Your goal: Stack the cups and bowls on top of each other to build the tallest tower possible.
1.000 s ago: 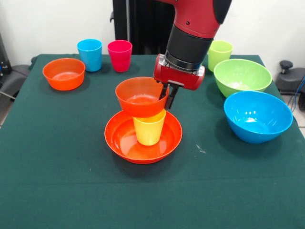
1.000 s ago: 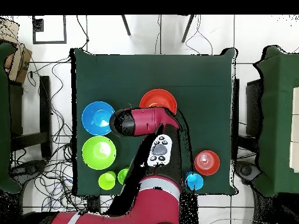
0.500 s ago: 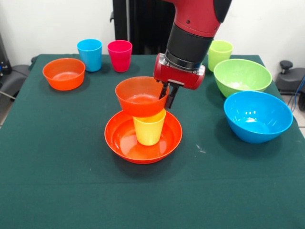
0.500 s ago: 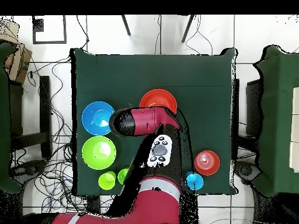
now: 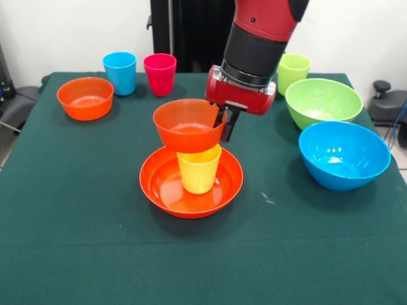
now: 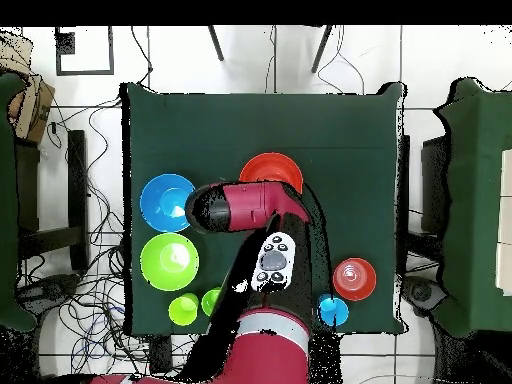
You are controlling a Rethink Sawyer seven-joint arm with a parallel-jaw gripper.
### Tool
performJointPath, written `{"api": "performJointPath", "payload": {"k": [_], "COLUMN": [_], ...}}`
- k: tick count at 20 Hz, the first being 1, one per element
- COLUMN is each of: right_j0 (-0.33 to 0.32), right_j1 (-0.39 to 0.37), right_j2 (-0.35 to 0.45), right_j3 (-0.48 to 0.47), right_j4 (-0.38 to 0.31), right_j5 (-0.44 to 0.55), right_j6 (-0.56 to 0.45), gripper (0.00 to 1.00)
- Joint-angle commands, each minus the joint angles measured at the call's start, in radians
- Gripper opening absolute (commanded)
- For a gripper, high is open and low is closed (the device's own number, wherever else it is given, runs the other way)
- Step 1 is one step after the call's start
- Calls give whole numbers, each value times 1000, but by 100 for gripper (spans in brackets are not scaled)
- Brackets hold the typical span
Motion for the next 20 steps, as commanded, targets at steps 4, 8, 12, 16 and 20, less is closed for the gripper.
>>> {"api": "performJointPath", "payload": {"k": [4, 8, 12, 16, 20], "right_j0": [13, 14, 17, 25, 37], "right_j1": [-8, 3, 17, 23, 35], "right_j2": [66, 66, 64, 55, 41], "right_j3": [-21, -19, -29, -36, -43], "right_j4": [14, 15, 16, 16, 14], "right_j5": [23, 4, -7, -10, -14], "right_j6": [90, 100, 107, 116, 127], "gripper": [0, 0, 0, 0, 0]}}
